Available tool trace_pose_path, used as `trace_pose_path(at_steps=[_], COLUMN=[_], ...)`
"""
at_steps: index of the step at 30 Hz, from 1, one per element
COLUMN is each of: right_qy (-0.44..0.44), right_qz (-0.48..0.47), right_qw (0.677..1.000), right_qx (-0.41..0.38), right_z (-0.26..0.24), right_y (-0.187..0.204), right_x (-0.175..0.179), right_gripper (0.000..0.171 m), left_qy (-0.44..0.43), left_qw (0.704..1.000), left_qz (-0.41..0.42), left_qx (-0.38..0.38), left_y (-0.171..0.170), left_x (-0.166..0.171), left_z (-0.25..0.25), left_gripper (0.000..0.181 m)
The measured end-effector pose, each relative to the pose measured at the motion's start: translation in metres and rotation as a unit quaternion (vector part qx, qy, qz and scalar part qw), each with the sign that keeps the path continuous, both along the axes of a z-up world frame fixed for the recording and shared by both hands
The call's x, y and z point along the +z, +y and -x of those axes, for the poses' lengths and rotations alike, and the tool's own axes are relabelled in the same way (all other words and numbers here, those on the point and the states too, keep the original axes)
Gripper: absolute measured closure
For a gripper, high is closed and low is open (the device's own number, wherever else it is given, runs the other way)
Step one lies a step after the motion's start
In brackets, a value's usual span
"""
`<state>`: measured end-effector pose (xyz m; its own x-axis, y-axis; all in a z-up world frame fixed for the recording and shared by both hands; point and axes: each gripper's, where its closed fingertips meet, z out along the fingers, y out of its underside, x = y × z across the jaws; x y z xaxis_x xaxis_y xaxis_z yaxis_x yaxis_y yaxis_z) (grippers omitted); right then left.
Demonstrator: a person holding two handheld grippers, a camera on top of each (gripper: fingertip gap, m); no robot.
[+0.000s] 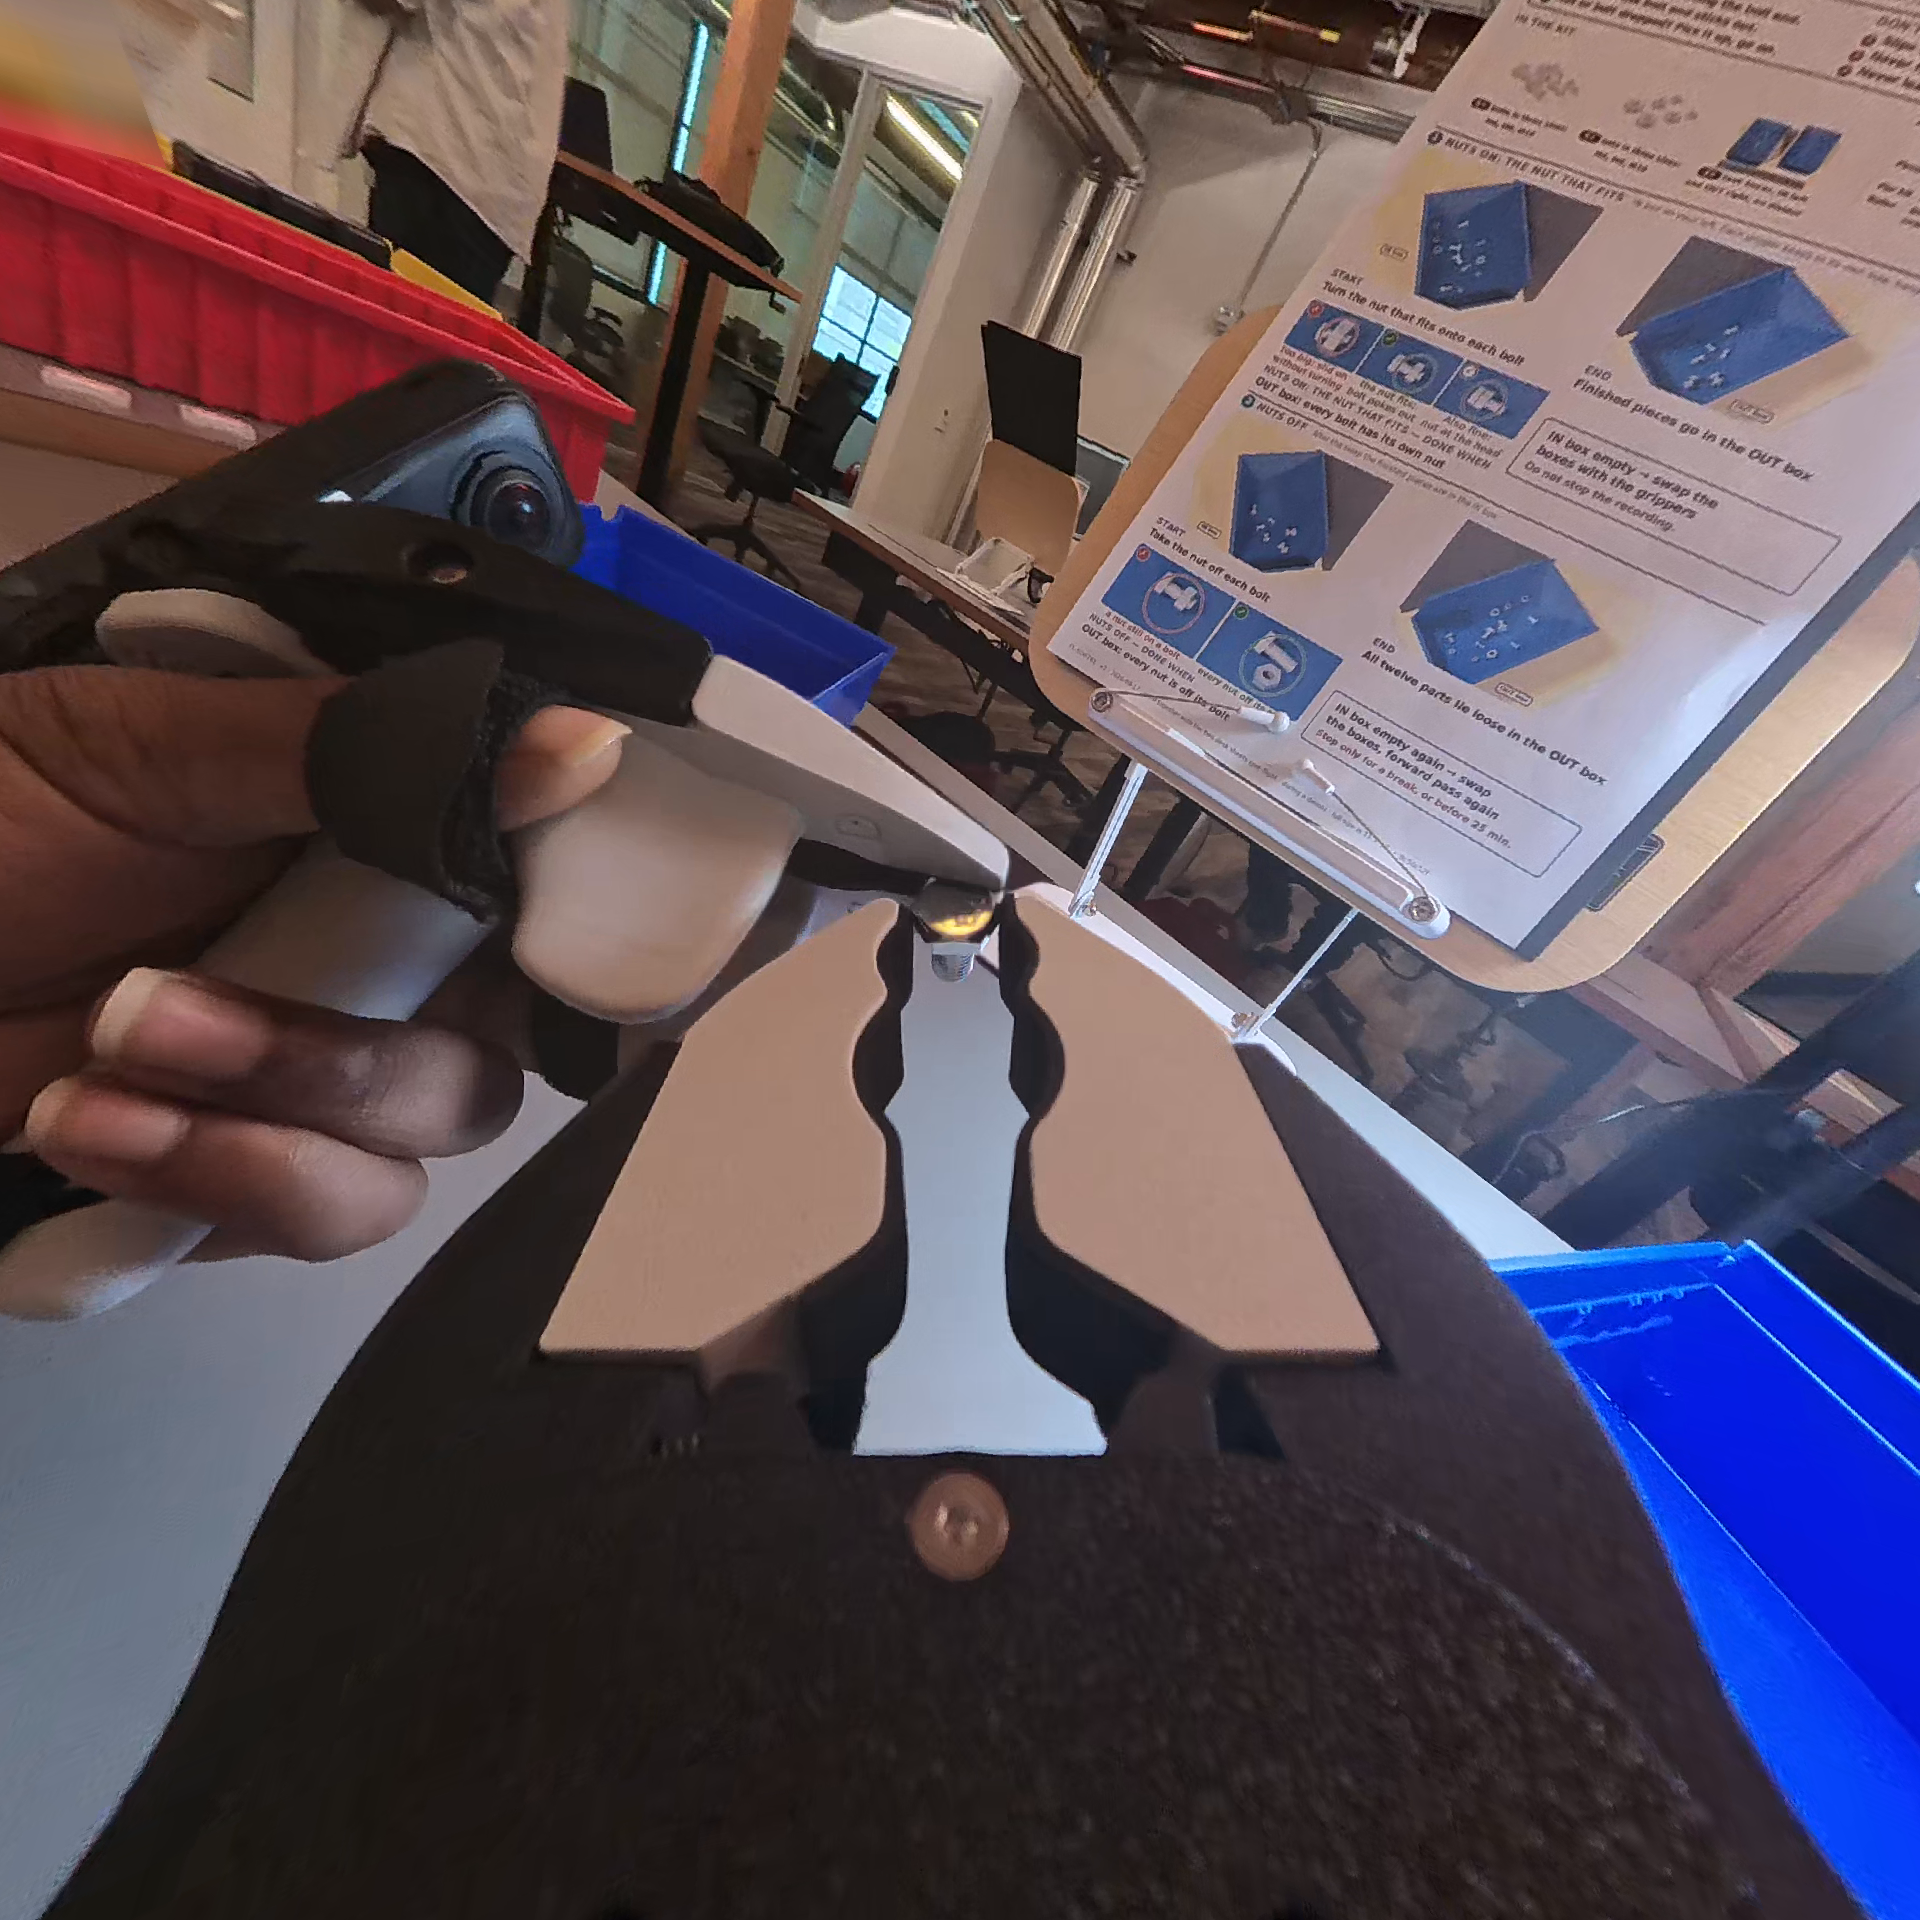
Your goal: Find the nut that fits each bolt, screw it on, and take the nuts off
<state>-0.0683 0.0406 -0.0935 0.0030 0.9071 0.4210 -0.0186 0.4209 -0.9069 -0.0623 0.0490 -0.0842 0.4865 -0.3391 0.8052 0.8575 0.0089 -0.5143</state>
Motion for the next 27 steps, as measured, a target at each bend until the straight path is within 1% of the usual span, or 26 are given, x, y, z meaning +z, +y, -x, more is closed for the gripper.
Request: trace_pose_path(at_steps=[2,4,6,9,11,13,15,16,19,21,24,27], right_qy=[0.008,0.028,0.046,0.057,0.06,0.06,0.062,0.058,0.052,0.037,-0.004,-0.054], right_qz=[0.006,0.042,0.12,0.246,0.297,0.317,0.319,0.312,0.284,0.249,0.172,0.111], right_qw=[1.0,0.996,0.982,0.945,0.923,0.91,0.905,0.906,0.912,0.923,0.946,0.96], right_qx=[0.015,0.072,0.137,0.208,0.237,0.259,0.273,0.281,0.292,0.292,0.276,0.251], right_z=[-0.003,-0.01,-0.018,-0.025,-0.027,-0.028,-0.03,-0.031,-0.032,-0.032,-0.03,-0.026], right_y=[-0.001,-0.007,-0.011,-0.007,-0.005,-0.007,-0.009,-0.011,-0.014,-0.014,-0.012,-0.008], right_x=[0.003,0.01,0.021,0.035,0.037,0.036,0.036,0.035,0.032,0.026,0.009,-0.014], right_gripper=[0.156,0.156,0.156,0.156,0.156,0.156,0.156,0.156,0.156,0.156,0.156,0.156], left_qy=[0.002,0.005,-0.004,-0.054,-0.068,-0.075,-0.078,-0.078,-0.068,-0.041,0.06,0.191], left_qw=[1.0,1.0,0.998,0.988,0.98,0.971,0.969,0.969,0.969,0.973,0.98,0.968], left_qz=[-0.017,-0.025,-0.014,-0.049,-0.064,-0.076,-0.084,-0.084,-0.08,-0.066,-0.019,0.047], left_qx=[0.008,0.001,-0.055,-0.139,-0.178,-0.214,-0.218,-0.219,-0.224,-0.216,-0.19,-0.156], left_y=[-0.004,-0.008,-0.006,-0.011,-0.013,-0.015,-0.017,-0.017,-0.02,-0.02,-0.017,-0.015], left_x=[0.005,0.008,0.003,0.008,0.011,0.015,0.017,0.017,0.017,0.013,-0.001,-0.018], left_z=[0.007,0.014,0.007,-0.008,-0.019,-0.03,-0.031,-0.029,-0.028,-0.027,-0.024,-0.02], left_gripper=[0.178,0.174,0.165,0.161,0.16,0.16,0.164,0.171,0.173,0.173,0.173,0.173])
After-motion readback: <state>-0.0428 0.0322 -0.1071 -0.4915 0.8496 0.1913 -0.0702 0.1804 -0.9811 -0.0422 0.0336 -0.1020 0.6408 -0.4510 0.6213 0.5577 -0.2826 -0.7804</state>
